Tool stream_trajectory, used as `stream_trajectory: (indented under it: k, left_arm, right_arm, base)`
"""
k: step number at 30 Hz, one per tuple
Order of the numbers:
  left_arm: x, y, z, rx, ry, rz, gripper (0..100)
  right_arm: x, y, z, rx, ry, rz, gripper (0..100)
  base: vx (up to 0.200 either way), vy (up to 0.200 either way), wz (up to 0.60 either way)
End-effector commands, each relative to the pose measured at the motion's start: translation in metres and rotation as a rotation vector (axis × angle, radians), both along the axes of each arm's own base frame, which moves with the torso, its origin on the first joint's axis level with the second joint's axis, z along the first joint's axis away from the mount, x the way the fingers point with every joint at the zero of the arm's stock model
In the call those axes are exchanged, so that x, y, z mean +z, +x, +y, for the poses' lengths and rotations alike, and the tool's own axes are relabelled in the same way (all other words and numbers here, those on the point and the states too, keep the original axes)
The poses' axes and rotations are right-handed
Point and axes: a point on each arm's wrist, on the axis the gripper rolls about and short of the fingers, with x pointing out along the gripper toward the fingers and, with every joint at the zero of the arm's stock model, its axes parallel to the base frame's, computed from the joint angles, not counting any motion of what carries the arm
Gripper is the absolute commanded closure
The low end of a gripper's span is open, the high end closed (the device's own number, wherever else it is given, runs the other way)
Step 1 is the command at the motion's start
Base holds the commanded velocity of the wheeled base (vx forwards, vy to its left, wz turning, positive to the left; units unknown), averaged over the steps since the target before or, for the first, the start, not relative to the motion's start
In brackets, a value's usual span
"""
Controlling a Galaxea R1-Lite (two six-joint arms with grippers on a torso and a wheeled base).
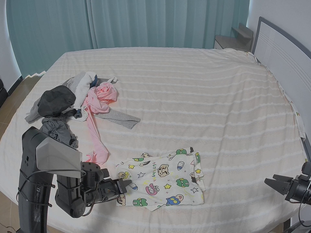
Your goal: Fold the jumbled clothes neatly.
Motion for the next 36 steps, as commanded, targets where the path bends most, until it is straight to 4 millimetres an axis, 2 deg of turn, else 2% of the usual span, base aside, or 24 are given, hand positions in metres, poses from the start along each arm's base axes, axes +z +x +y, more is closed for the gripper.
stream_trajectory:
  k: [1, 9, 10, 11, 13, 15, 26, 36]
  left_arm:
    - [0.012, -0.003, 0.008, 0.019, -0.008, -0.024, 100]
    - [0.028, -0.013, 0.053, 0.16, 0.006, -0.005, 100]
    - [0.028, -0.013, 0.053, 0.16, 0.006, -0.005, 100]
    - [0.032, -0.014, 0.065, 0.19, 0.001, -0.006, 100]
    - [0.034, -0.016, 0.072, 0.204, -0.002, -0.002, 100]
    - [0.037, -0.023, 0.092, 0.226, 0.004, 0.007, 100]
    - [0.028, -0.048, 0.166, 0.373, 0.032, 0.063, 100]
    - [0.012, -0.057, 0.205, 0.53, 0.038, 0.108, 100]
  right_arm:
    - [-0.001, 0.001, 0.0, -0.003, 0.003, 0.011, 0]
    - [-0.001, 0.001, -0.001, -0.006, 0.004, 0.012, 0]
    - [-0.001, 0.001, -0.001, -0.006, 0.004, 0.012, 0]
    - [-0.001, 0.001, -0.001, -0.006, 0.004, 0.012, 0]
    - [-0.001, 0.001, -0.001, -0.006, 0.004, 0.014, 0]
    - [-0.002, 0.001, -0.001, -0.006, 0.004, 0.015, 0]
    - [-0.001, 0.002, -0.001, -0.006, 0.004, 0.017, 0]
    - [0.002, 0.003, -0.001, -0.014, 0.002, 0.003, 0]
  base:
    - [0.0, 0.0, 0.0]
    - [0.0, 0.0, 0.0]
    - [0.0, 0.0, 0.0]
    - [0.0, 0.0, 0.0]
    - [0.0, 0.0, 0.0]
    - [0.0, 0.0, 0.0]
    - [0.0, 0.0, 0.0]
    - [0.0, 0.0, 0.0]
